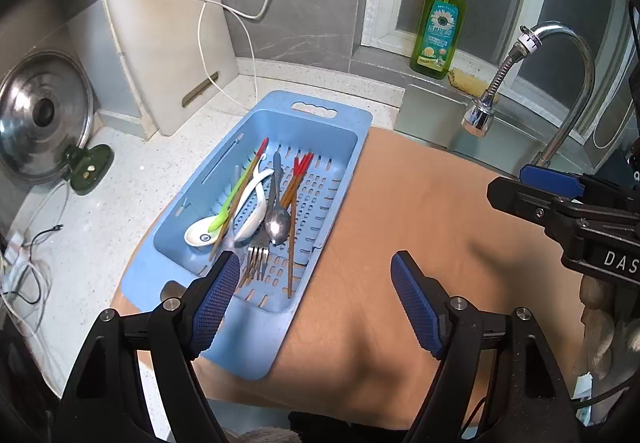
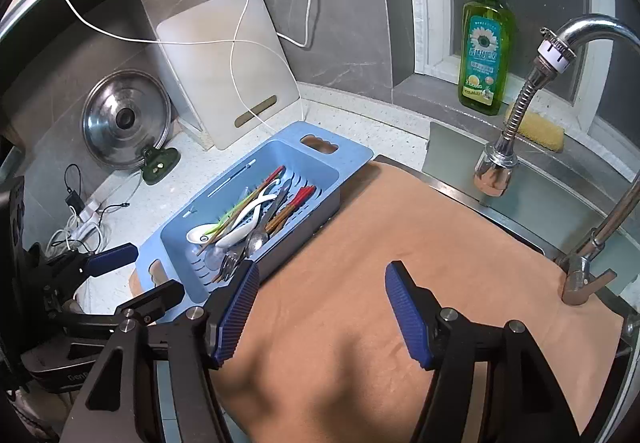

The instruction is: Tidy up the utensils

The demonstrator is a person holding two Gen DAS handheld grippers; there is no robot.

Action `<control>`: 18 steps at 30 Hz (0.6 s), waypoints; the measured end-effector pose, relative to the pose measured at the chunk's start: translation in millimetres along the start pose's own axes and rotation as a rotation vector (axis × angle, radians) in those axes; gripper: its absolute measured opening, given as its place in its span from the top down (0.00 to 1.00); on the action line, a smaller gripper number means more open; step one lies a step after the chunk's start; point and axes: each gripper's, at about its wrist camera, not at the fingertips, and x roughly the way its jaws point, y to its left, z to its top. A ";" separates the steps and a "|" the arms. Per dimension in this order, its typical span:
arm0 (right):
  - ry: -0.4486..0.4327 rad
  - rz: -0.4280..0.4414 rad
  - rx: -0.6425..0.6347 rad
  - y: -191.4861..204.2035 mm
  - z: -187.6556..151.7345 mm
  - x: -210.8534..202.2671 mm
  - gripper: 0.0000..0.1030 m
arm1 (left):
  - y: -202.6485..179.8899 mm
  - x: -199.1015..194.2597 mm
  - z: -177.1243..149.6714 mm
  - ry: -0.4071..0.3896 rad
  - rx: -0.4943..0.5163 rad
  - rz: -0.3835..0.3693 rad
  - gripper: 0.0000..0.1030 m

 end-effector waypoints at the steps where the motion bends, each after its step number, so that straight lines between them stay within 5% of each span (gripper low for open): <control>1: -0.001 -0.002 0.000 0.2 -0.4 -0.7 0.40 | -0.2 -0.3 -0.2 0.000 0.000 0.000 0.23; 18: -0.023 -0.018 -0.016 5.2 -3.7 -9.9 0.38 | 3.6 -6.0 -4.0 -0.001 -0.025 0.015 0.23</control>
